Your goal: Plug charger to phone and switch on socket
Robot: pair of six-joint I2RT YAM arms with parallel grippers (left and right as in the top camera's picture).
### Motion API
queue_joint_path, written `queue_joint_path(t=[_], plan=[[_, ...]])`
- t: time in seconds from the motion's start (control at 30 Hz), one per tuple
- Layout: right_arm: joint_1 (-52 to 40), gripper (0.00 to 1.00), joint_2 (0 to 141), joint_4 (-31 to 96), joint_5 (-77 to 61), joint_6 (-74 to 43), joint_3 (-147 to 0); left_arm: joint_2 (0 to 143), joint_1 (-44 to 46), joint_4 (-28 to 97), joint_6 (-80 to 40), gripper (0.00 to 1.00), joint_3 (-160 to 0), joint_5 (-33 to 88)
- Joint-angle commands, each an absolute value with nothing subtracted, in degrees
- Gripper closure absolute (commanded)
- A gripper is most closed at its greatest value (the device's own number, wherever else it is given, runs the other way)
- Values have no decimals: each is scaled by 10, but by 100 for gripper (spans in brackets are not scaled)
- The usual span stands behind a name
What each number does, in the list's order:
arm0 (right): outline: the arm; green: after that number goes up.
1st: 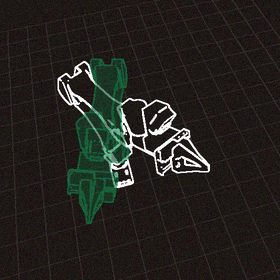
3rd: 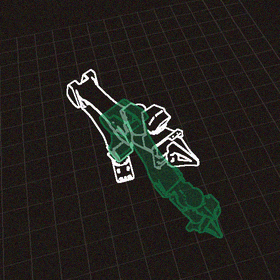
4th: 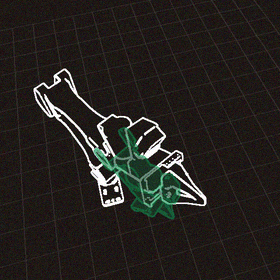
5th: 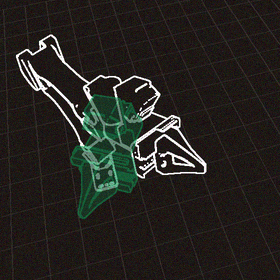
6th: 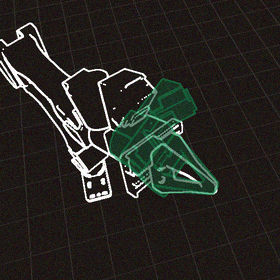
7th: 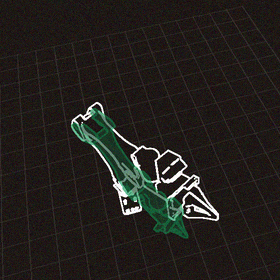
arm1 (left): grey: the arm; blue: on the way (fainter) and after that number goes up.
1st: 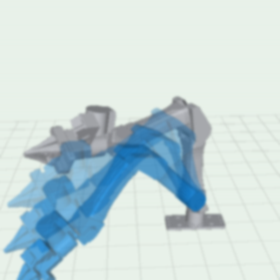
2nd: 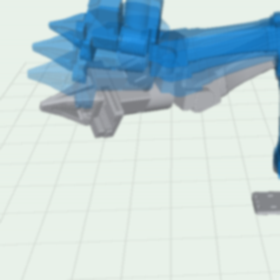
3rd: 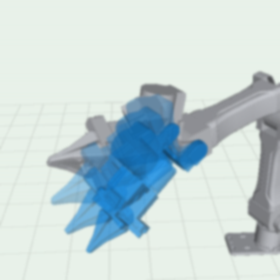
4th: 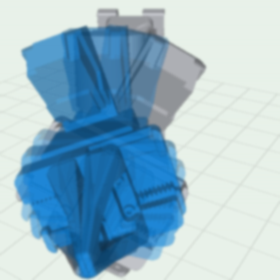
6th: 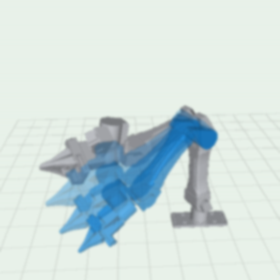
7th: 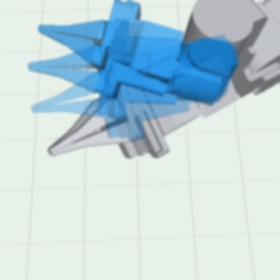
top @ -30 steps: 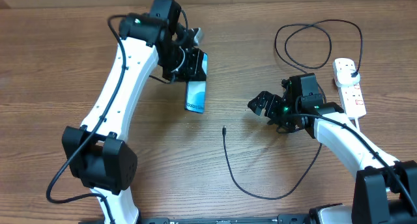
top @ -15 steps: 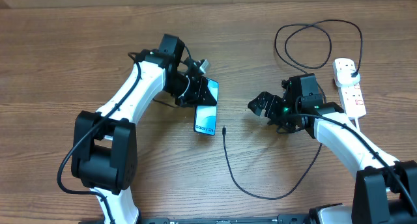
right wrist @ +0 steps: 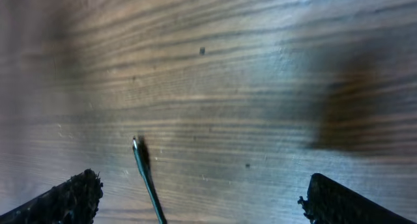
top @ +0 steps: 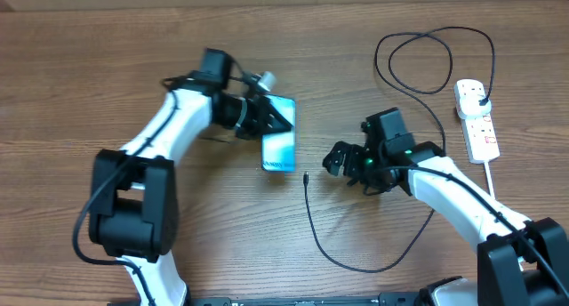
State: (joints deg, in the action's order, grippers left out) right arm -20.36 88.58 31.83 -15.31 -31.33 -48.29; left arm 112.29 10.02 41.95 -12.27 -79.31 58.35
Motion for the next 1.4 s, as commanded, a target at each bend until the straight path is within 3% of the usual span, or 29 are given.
queue_joint_path(t=[0.0, 0.37, 0.9, 1.07, 1.37], plan=[[-237, 1, 888, 328, -120, -297, -514, 1117, 54, 421, -168, 96, -792, 659], [-339, 28, 888, 400, -46, -280, -561, 1117, -11, 449, -167, 96, -789, 658], [-372, 39, 976, 387, 1, -239, -562, 1117, -1, 456, -167, 96, -789, 649], [-372, 51, 1018, 369, 16, -239, -562, 1117, 6, 457, -168, 96, -789, 640], [-372, 54, 1033, 375, 25, -239, -562, 1117, 10, 465, -168, 96, -789, 625]])
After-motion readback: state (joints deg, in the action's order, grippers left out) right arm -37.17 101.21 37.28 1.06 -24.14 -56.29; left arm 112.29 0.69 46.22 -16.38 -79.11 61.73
